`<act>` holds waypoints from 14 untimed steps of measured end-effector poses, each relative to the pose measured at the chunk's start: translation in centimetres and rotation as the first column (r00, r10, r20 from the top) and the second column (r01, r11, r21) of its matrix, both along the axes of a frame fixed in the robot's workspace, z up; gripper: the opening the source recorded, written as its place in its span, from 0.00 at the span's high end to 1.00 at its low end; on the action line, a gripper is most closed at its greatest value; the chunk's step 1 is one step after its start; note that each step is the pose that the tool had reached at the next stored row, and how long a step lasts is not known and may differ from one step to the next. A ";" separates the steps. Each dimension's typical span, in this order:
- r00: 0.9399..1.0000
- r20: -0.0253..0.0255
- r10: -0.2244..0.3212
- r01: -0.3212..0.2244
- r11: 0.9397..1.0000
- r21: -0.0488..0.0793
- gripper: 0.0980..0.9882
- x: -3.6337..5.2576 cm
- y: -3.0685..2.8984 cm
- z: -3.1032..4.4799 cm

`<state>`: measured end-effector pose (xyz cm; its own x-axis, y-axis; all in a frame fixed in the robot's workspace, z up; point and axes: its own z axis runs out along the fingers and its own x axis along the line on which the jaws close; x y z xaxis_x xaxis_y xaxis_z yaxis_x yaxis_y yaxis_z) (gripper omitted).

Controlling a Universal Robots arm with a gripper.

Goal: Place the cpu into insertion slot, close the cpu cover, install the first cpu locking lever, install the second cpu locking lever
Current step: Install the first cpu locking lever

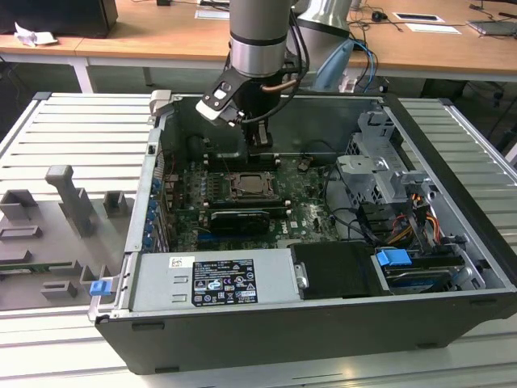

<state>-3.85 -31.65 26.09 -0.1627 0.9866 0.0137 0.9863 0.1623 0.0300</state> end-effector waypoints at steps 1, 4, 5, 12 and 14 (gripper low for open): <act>1.000 0.000 0.009 -0.009 1.000 0.000 0.99 0.00 0.00 0.00; 0.999 0.000 0.040 -0.040 0.999 0.000 0.99 0.00 0.00 0.00; 0.999 0.000 0.050 -0.050 0.999 0.000 0.99 0.01 0.00 0.00; 0.996 0.000 0.092 -0.092 0.996 0.000 0.99 0.00 -0.02 0.00; 0.994 0.000 0.105 -0.105 0.994 0.000 0.99 0.00 -0.02 0.00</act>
<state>-3.85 -31.67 26.09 -0.2653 0.9641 0.0137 0.9638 0.2648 0.0300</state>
